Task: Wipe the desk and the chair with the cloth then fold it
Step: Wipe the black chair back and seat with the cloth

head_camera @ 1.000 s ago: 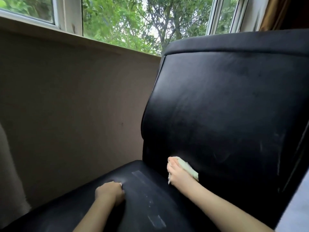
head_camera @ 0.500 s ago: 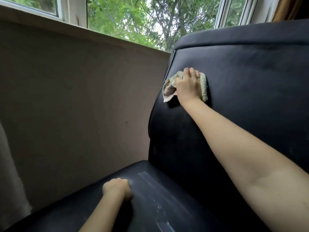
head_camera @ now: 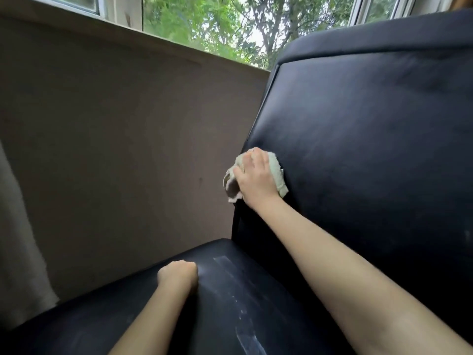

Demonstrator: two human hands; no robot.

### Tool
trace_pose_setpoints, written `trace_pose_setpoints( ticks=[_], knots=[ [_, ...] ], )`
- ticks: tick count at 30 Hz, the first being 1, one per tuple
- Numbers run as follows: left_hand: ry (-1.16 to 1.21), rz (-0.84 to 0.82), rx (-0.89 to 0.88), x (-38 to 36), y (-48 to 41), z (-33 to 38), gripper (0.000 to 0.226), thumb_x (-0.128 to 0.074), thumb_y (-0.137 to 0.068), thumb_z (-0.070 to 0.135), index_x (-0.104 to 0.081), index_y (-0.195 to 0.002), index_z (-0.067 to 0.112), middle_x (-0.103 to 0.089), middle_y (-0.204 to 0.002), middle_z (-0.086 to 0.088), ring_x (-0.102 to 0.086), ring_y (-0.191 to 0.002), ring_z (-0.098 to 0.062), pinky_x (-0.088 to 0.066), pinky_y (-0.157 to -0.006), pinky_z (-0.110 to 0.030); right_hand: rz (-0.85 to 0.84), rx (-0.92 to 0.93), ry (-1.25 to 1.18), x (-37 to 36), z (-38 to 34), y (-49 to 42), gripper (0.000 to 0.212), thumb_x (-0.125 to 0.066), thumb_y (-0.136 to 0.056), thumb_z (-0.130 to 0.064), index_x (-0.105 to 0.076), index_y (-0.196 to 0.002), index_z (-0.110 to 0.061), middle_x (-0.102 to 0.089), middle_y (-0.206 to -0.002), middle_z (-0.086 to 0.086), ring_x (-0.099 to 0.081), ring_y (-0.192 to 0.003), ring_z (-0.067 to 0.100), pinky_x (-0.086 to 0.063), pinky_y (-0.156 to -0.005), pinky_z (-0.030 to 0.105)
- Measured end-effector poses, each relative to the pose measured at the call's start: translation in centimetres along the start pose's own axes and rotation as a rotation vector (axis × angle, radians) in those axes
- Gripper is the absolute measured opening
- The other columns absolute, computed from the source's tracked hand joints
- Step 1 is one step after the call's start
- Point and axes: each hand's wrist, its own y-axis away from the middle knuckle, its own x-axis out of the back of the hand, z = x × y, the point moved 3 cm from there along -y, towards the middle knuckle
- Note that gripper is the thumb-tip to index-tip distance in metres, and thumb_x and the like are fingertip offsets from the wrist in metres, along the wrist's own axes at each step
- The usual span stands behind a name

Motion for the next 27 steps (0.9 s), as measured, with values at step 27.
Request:
trace_pose_setpoints(
  ticks=[27],
  knots=[
    [0.097,-0.020,0.034,-0.3,0.6,0.9,0.045,-0.025,-0.101,0.041,-0.046,-0.137,0.023,-0.047,-0.141,-0.001,-0.045,-0.127,-0.021,-0.037,-0.099,-0.031,-0.287,0.122,0.131,4.0,3.8,8.7,0.015,-0.058,-0.082,-0.019,-0.052,-0.070,-0.011,-0.048,-0.084,0.005,-0.049,-0.099,0.023,-0.035,-0.082,0.033]
  ],
)
